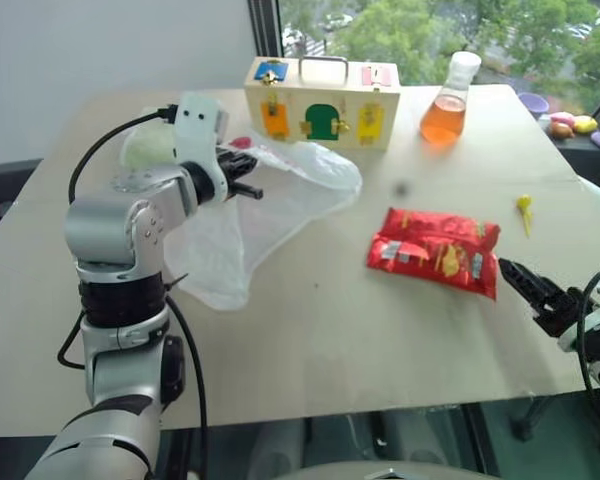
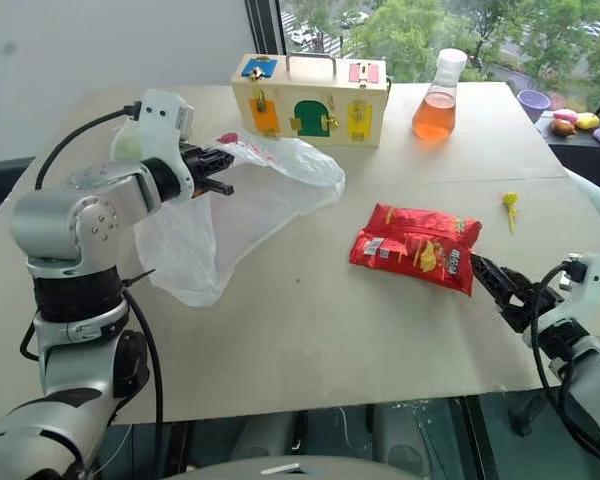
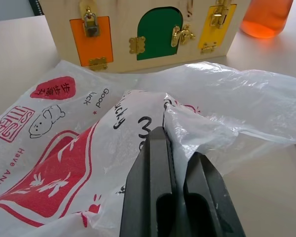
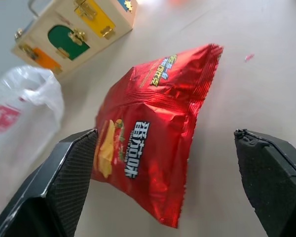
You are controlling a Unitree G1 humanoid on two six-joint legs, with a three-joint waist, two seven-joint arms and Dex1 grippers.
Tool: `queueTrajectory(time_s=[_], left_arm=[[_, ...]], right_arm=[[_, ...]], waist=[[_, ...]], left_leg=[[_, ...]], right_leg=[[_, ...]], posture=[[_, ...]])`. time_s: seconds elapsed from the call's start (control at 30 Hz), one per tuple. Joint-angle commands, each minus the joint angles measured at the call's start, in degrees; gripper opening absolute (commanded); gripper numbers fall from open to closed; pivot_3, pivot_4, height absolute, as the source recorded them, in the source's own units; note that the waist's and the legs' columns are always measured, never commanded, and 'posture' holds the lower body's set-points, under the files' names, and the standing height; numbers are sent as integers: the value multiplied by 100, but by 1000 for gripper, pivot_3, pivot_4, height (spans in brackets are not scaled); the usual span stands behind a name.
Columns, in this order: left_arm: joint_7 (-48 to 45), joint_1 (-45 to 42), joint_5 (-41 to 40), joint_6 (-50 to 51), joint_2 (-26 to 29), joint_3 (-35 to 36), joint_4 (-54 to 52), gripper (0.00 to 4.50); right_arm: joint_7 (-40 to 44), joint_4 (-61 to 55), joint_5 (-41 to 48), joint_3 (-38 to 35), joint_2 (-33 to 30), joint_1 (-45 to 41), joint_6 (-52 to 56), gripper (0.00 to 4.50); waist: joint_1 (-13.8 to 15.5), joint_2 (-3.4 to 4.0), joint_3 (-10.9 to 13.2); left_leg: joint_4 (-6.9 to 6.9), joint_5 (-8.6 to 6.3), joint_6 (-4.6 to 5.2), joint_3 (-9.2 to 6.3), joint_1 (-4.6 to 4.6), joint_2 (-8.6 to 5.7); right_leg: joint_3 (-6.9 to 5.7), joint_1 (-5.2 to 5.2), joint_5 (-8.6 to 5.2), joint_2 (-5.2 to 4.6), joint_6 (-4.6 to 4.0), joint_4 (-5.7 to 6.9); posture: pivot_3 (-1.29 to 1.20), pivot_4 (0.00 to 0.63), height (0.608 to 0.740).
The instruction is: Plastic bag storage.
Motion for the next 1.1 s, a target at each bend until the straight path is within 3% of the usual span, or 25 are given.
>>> queueTrajectory(time_s=[0.03, 0.33, 0.67, 0.87, 1.1], left_arm=[[38, -3, -75, 18, 68, 104, -214, 26], [81, 5, -137, 111, 94, 135, -291, 26], [192, 213, -215, 214, 118, 232, -472, 26], [195, 164, -223, 143, 72, 180, -362, 26], [195, 114, -211, 103, 72, 137, -301, 26]], right_arm=[[-580, 327, 828, 190, -22, -620, 71, 4500], [-806, 843, 654, 1010, -81, -1280, 524, 4500], [-643, 420, 918, 507, -322, -607, 523, 4500], [-689, 602, 743, 1025, 303, -961, 299, 4500], [-424, 1413, -201, 1551, 922, -1769, 71, 4500]], waist=[[-17, 1, 0], [24, 0, 0], [26, 0, 0], [-22, -1, 1], [-59, 1, 2]], left_leg=[[0, 0, 0, 4, 1, 0], [0, 0, 0, 1, -10, -2], [-1, 0, 1, 1, -10, -2], [-1, 0, 1, 6, -1, 1], [0, 0, 1, 5, -8, 1]], right_leg=[[3, 0, 0, 0, 1, 0], [2, -4, 1, -1, 0, -8], [1, -4, 0, -2, 2, -7], [7, -4, -11, 2, 20, -4], [6, -7, 2, 2, 1, -6]], posture=[[0, 150, 740], [0, 150, 740], [0, 150, 740], [0, 150, 740], [0, 150, 740]])
